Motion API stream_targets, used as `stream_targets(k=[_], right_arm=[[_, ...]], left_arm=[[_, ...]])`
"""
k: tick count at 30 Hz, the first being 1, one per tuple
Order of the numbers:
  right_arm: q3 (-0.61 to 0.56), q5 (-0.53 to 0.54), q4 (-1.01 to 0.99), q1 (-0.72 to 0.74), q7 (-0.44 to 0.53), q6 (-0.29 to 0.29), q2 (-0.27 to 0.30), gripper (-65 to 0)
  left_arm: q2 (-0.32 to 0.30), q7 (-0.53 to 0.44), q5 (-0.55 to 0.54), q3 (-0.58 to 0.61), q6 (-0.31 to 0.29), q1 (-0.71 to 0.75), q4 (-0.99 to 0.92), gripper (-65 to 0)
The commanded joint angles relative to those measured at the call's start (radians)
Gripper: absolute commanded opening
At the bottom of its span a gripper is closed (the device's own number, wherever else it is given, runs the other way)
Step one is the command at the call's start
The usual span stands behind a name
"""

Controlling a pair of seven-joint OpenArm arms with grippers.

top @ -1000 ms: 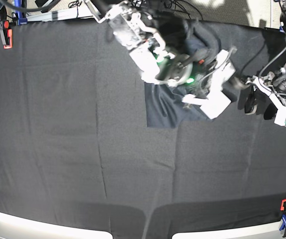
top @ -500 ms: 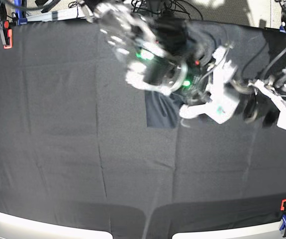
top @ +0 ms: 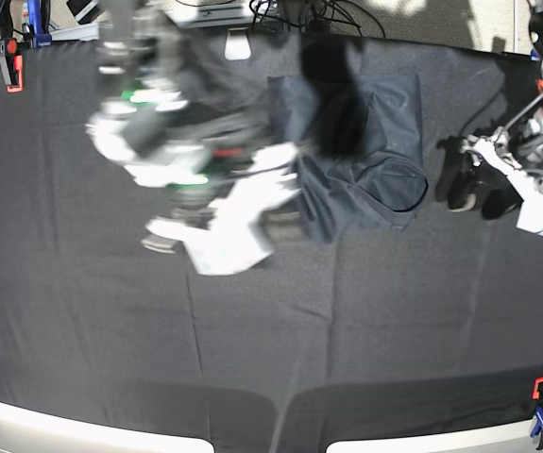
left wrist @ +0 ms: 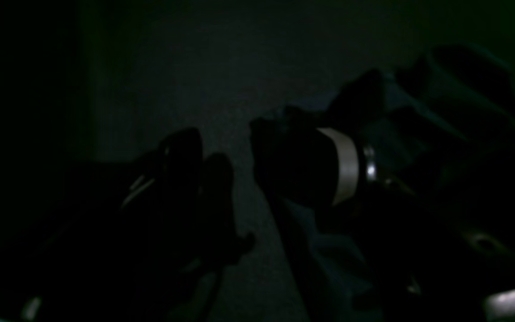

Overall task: Layout the t-shirt on the table in an organized manner, then fold the t-shirt properly
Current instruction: 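Drag the shirt toward the left gripper and release it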

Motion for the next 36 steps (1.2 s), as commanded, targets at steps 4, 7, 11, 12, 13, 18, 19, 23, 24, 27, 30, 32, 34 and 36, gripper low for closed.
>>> stream_targets(k=[4, 7, 11, 12, 13, 18, 19, 23, 24, 27, 30, 32, 34, 36], right_arm=[[0.183, 0.01, 0.018, -0.023, 0.018, 0.003, 0.055, -33.6], [0.328, 0.045, 0.018, -0.047, 0.019, 0.003, 0.111, -33.6], [0.496, 0.132, 0.018, -0.093, 0.012, 0.007, 0.164, -33.6], [0.53, 0.151, 0.018, -0.105, 0.003, 0.008, 0.171, -33.6], [0.563, 0.169, 0.018, -0.114, -0.008, 0.011, 0.172, -33.6], [0.686, 0.28, 0.018, -0.15, -0.073, 0.077, 0.17, -33.6], [0.701, 0.298, 0.018, -0.15, -0.086, 0.09, 0.17, -33.6], [0.741, 0.374, 0.018, -0.15, -0.124, 0.121, 0.171, -33.6], [0.745, 0.387, 0.018, -0.15, -0.129, 0.121, 0.17, -33.6], [0.745, 0.405, 0.018, -0.15, -0.13, 0.123, 0.171, -33.6], [0.744, 0.411, 0.018, -0.15, -0.13, 0.145, 0.171, -33.6], [0.744, 0.411, 0.018, -0.15, -0.13, 0.147, 0.171, -33.6], [0.744, 0.411, 0.018, -0.15, -0.13, 0.147, 0.171, -33.6], [0.744, 0.411, 0.018, -0.15, -0.13, 0.147, 0.17, -33.6]], left_arm=[[-0.011, -0.024, -0.069, 0.037, -0.03, 0.033, 0.018, -29.4], [-0.012, -0.024, -0.065, 0.112, -0.042, 0.061, 0.018, -29.4], [0.018, -0.034, -0.024, 0.194, -0.041, 0.052, 0.018, -29.4], [0.036, -0.042, -0.001, 0.2, -0.038, 0.045, 0.018, -29.4], [0.057, -0.052, 0.021, 0.2, -0.012, 0.039, 0.018, -29.4], [0.107, -0.109, 0.163, 0.198, 0.122, 0.002, 0.017, -29.4], [0.107, -0.124, 0.189, 0.198, 0.142, -0.002, 0.017, -29.4], [0.107, -0.174, 0.328, 0.198, 0.247, -0.025, 0.014, -29.4], [0.107, -0.182, 0.359, 0.198, 0.253, -0.028, 0.01, -29.4], [0.107, -0.184, 0.464, 0.198, 0.252, -0.044, -0.016, -29.4], [0.103, -0.185, 0.633, 0.197, 0.292, -0.07, -0.056, -29.4], [0.084, -0.211, 0.65, 0.185, 0.324, -0.072, -0.063, -29.5], [0.064, -0.245, 0.543, 0.147, 0.318, -0.066, -0.062, -30.3], [0.042, -0.238, 0.384, 0.089, 0.268, -0.061, -0.061, -31.2]])
